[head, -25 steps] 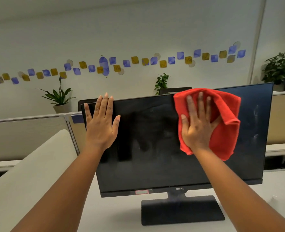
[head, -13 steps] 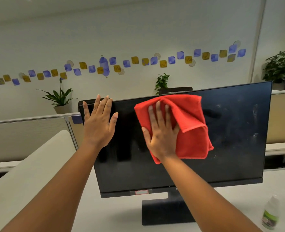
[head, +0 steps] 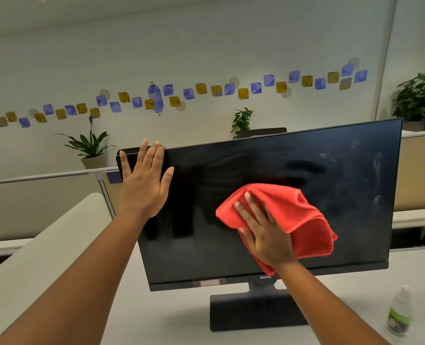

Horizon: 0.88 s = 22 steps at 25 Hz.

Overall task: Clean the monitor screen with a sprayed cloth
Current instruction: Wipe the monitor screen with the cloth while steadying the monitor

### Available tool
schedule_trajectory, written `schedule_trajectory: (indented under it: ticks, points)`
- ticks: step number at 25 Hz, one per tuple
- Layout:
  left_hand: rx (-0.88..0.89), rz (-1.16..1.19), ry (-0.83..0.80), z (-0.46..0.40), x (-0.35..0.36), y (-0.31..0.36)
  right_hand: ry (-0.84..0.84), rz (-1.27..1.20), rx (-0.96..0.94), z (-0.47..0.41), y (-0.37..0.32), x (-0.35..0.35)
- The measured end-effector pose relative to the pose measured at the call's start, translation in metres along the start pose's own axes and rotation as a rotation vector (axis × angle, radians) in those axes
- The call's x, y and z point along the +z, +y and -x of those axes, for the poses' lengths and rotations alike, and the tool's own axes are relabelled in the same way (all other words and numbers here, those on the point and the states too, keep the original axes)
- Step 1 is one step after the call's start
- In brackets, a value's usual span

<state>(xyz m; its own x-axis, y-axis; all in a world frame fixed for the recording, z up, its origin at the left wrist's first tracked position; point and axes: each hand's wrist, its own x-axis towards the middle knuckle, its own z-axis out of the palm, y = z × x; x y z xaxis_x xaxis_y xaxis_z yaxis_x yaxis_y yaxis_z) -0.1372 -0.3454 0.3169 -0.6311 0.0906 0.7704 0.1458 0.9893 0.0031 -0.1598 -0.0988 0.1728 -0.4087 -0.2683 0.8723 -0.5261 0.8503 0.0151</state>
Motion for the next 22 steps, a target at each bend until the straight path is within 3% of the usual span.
schedule_trajectory:
  ticks: [5, 7, 10, 13, 16, 22]
  points:
    - [-0.005, 0.008, 0.010, -0.001, 0.000, 0.000, 0.147, 0.244, 0.243, -0.067, 0.000, -0.020]
    - [-0.017, 0.022, 0.020, -0.001, 0.002, 0.002, 0.162, 0.236, 0.227, -0.083, -0.016, -0.018]
    - [-0.039, 0.038, 0.037, 0.001, 0.005, 0.003, 0.162, 0.099, 0.060, -0.088, -0.037, -0.004]
    - [-0.028, 0.047, 0.050, 0.000, 0.005, 0.004, 0.018, 0.017, -0.136, -0.066, -0.055, 0.019]
    - [-0.034, 0.031, 0.056, 0.000, 0.004, 0.005, -0.114, 0.054, -0.316, -0.031, -0.068, 0.036]
    - [-0.026, -0.021, 0.021, 0.002, 0.001, 0.001, -0.197, 0.180, -0.526, 0.027, -0.053, 0.038]
